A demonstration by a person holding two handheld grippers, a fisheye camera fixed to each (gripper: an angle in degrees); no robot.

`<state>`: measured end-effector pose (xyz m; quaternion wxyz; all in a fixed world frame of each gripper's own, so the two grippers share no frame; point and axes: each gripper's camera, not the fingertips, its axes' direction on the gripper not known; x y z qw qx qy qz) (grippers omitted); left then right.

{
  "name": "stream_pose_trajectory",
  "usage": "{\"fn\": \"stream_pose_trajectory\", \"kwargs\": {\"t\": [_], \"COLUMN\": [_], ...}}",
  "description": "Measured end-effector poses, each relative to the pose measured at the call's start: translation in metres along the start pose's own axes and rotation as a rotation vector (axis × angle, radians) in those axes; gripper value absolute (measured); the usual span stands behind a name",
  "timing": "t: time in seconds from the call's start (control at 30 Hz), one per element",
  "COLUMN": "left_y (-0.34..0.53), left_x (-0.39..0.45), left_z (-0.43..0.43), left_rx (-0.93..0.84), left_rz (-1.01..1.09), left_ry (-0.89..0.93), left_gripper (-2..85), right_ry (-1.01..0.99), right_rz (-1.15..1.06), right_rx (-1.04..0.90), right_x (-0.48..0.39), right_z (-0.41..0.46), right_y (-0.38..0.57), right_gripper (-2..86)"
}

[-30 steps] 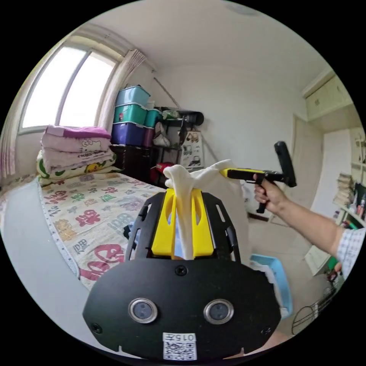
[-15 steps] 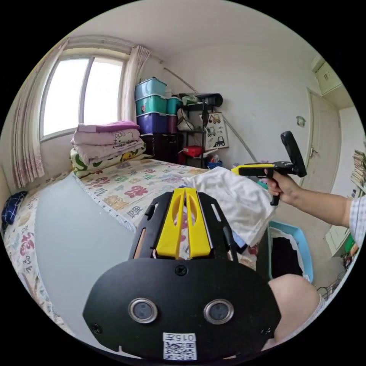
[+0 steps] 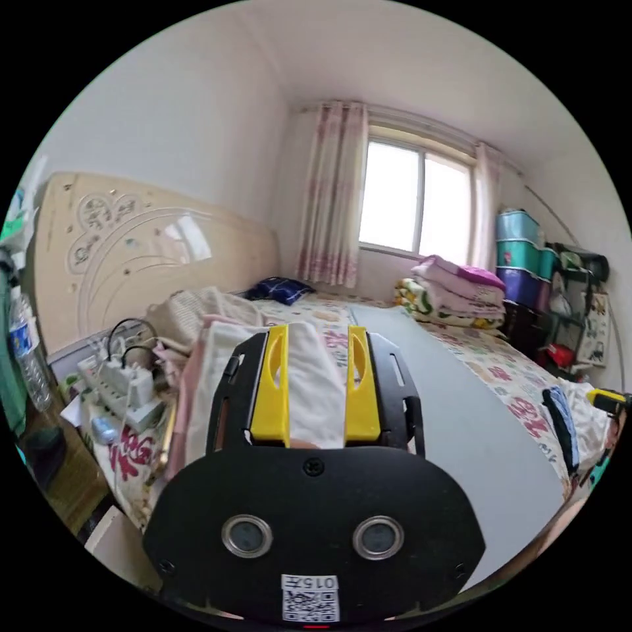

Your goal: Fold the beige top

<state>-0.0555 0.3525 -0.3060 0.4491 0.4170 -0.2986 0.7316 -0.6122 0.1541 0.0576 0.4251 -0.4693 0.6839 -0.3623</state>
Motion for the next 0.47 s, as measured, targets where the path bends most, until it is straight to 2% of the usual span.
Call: {"fn": "stream_pose_trajectory", "kwargs": {"t": [0.07,0.13,0.2,0.3,0.4,0.47], "left_y": [0.019,0.032,0.052,0.070,0.089,0.101], "left_x": [-0.048,-0.086,-0.118,-0.129,-0.131,-0.132], "left_z": [-0.002,0.002,0.005,0.020,0.033,0.028], "left_rx": [-0.028,-0.099,-0.134,-0.207,-0.279,-0.251], "left_rz": [-0.106,-0.219,-0.343,-0.342,-0.340,-0.348], "left_ry": [-0.056,-0.069,-0.081,-0.077,-0.129,-0.150], "left_gripper": [12.1,12.3,12.9,13.9,16.1,16.3], "right_ry": [-0.091,-0.307,-0.612,-0.934,-1.130,-1.174], "right_rz": [0.160,0.287,0.370,0.307,0.233,0.189], "right_rx": [0.012,0.118,0.221,0.286,0.334,0.352], "right_x": [-0.011,-0.023,-0.052,-0.105,-0.134,-0.140], "right_z": [-0.016,-0.046,-0.085,-0.129,-0.167,-0.185], "right_y": [-0.028,-0.048,-0.065,-0.072,-0.064,-0.053], "right_gripper": [-0.6,-0.6,-0.6,-0.6,-0.6,-0.6]}}
